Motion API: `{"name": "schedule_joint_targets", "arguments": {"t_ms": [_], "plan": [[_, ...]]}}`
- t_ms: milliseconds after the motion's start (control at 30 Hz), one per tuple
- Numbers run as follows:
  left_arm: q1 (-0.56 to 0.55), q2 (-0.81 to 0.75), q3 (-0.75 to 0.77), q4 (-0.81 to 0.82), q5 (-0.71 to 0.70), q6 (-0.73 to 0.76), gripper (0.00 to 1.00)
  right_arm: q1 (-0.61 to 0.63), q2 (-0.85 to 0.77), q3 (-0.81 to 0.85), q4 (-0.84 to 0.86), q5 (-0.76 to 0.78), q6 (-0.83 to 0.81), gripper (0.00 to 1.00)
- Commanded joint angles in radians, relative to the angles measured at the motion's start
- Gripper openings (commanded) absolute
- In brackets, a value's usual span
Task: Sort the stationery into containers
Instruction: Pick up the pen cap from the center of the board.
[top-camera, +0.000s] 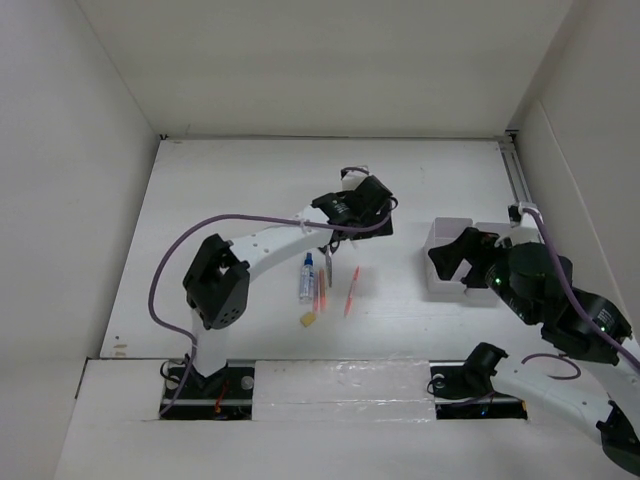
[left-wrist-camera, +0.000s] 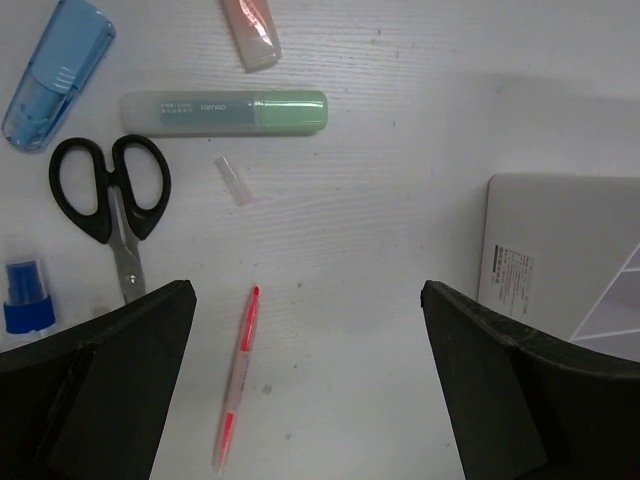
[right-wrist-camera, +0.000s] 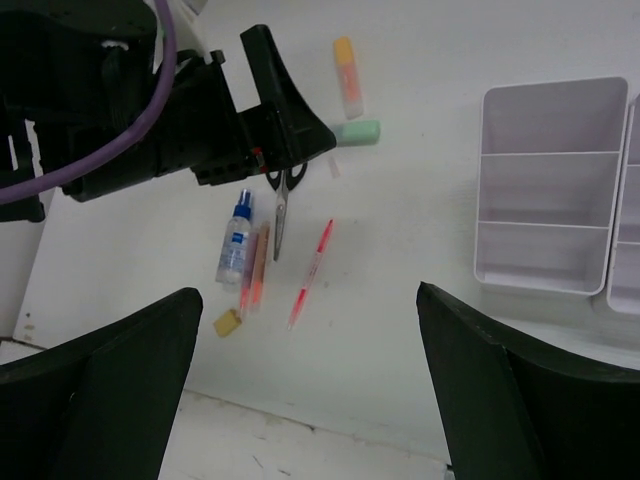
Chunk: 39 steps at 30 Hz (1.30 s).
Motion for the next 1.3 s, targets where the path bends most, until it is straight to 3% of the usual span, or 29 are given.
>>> {"name": "schedule_joint_targets", "arguments": {"t_ms": [0,200,333,467,833,1267], "plan": [[0.002,0.003,0.053,-0.021,-0.004,-0.044,0.94,0.007,0.004,-0.006,0.013,-0.048,-0.017,0.94],[0.013,0.147,0.174,-0.108,-0.037,-0.067,0.85,0.007,-0.030,-0.029,0.023,-0.057,-0.017,0.92],[0.034,0.160,0.131,-0.071,0.022,-0.125,0.80,0.007,-0.053,-0.047,0.034,-0.078,-0.017,0.92],[0.044,0.174,0.143,-0.097,0.013,-0.207,0.68,0.016,-0.071,-0.057,0.045,-0.097,-0.017,0.92],[0.053,0.322,0.194,-0.162,-0.007,-0.276,0.58,0.016,-0.125,-0.066,0.054,-0.115,-0.054,0.92],[0.094,0.344,0.183,-0.148,-0.016,-0.307,0.49,0.016,-0.163,-0.075,0.036,-0.144,-0.065,0.92]]}}
